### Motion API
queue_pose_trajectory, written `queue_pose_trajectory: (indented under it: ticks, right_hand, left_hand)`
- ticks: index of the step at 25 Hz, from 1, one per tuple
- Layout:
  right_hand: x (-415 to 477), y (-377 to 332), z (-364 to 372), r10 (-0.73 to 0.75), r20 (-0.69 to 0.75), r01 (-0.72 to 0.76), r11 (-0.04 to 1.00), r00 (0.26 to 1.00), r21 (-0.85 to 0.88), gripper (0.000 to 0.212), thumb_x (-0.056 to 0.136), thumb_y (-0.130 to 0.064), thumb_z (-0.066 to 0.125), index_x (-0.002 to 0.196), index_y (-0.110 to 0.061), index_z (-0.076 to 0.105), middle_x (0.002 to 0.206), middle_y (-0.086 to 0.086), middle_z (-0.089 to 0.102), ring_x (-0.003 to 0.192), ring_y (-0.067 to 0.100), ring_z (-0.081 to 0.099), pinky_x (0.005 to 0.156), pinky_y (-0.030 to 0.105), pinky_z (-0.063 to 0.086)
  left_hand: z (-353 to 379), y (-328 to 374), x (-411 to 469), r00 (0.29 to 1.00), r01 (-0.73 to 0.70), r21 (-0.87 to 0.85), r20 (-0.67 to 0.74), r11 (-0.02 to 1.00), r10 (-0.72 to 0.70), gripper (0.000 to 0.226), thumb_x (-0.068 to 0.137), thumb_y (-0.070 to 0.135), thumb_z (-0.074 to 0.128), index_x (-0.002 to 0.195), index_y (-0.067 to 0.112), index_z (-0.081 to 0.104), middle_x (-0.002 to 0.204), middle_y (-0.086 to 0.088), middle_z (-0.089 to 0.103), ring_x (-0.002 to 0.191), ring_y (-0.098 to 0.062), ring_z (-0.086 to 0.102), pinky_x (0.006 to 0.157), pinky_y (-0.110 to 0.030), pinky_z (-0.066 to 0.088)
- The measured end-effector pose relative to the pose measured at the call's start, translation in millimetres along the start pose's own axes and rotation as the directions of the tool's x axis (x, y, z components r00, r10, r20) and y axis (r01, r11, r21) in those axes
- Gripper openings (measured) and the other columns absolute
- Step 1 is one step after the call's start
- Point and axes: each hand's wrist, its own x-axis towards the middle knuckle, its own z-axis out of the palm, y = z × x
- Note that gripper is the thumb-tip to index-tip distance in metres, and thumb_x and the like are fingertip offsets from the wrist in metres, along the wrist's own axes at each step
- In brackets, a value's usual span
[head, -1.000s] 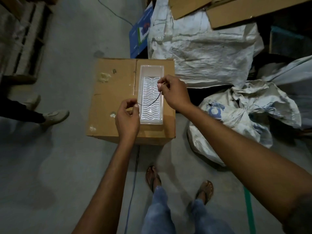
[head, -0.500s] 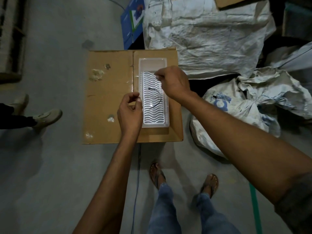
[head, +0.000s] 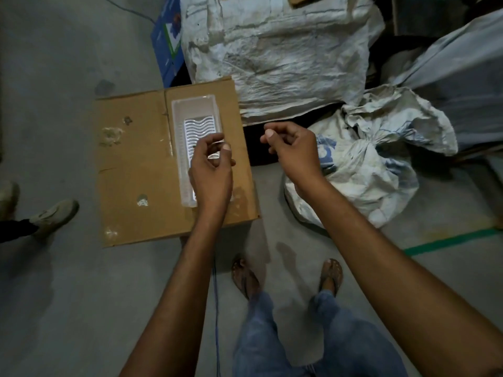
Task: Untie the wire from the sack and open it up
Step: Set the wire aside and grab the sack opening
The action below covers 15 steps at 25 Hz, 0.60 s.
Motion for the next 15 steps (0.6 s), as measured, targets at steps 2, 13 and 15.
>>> queue_pose_trajectory:
  ticks: [2,13,15]
  right_hand:
    - [-7,6,-39,0.026,-0.039,-0.024,0.999,0.999,0.047,0.013,0.098,-0.010,0.062,0.106,-0.012,0.072,0.090,0.006,0.076,0.086,0.010,0.072,0.074,0.023,0.057]
    - [22,87,-300,0.228,-0.292,-0.198,0.972,0.929,0.130,0.008,0.097,-0.019,0.064,0.100,-0.019,0.072,0.083,-0.006,0.075,0.063,-0.003,0.061,0.058,0.013,0.047]
    - [35,109,-329,0.263,-0.351,-0.228,0.964,0.899,0.138,0.008,0.097,-0.019,0.064,0.097,-0.023,0.072,0.082,-0.007,0.075,0.064,-0.004,0.062,0.060,0.015,0.048]
  left_hand:
    - [33,11,-20,0.998,-0.040,0.002,0.055,0.999,0.040,0.020,0.099,0.016,0.062,0.118,0.014,0.066,0.102,0.012,0.070,0.080,-0.008,0.071,0.073,-0.030,0.060]
    - [275,22,-114,0.958,0.046,-0.041,0.286,0.998,-0.033,0.020,0.099,0.010,0.062,0.119,0.012,0.064,0.094,0.001,0.069,0.070,-0.005,0.068,0.070,-0.026,0.058]
    - [309,14,-116,0.943,0.075,-0.028,0.328,0.997,-0.062,0.019,0.099,0.008,0.062,0.118,0.008,0.064,0.090,0.002,0.068,0.067,0.001,0.067,0.069,-0.025,0.058]
